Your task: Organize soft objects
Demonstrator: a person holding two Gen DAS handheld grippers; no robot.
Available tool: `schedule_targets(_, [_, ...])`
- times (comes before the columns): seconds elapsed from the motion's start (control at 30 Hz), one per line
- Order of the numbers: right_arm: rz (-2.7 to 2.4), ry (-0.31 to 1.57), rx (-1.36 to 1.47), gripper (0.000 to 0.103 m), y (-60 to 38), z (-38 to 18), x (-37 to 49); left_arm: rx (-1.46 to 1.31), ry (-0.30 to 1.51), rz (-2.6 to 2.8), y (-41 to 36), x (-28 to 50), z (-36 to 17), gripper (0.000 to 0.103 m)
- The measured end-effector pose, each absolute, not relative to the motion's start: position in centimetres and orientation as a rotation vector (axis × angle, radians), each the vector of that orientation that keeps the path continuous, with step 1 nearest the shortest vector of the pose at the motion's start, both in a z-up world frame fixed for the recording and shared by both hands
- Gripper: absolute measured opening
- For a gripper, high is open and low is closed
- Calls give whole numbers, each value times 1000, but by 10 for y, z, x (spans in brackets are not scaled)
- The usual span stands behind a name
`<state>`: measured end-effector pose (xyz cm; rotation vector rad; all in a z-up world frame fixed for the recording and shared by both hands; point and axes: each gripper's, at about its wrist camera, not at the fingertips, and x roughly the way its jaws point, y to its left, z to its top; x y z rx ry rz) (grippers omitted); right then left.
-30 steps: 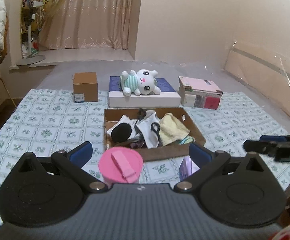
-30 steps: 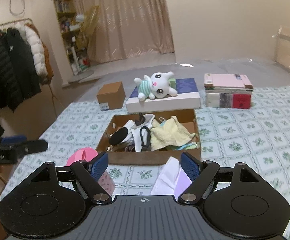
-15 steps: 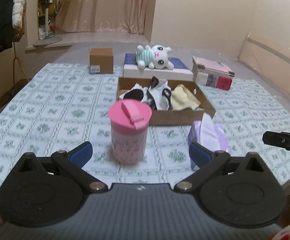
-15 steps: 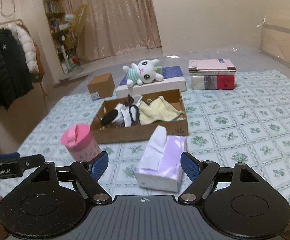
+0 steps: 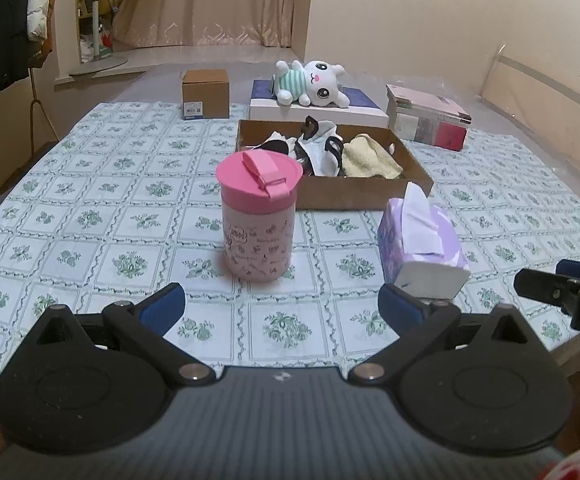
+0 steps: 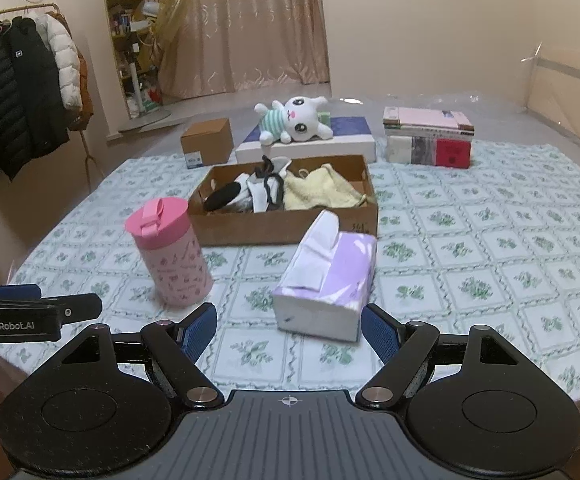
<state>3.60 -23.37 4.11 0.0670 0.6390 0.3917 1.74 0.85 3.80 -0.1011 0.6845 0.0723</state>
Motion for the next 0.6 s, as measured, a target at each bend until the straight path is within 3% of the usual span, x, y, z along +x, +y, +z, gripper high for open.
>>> schedule_targets(0.6, [387, 630, 56, 79, -227, 40, 34, -97, 708, 66, 3, 11, 27, 102])
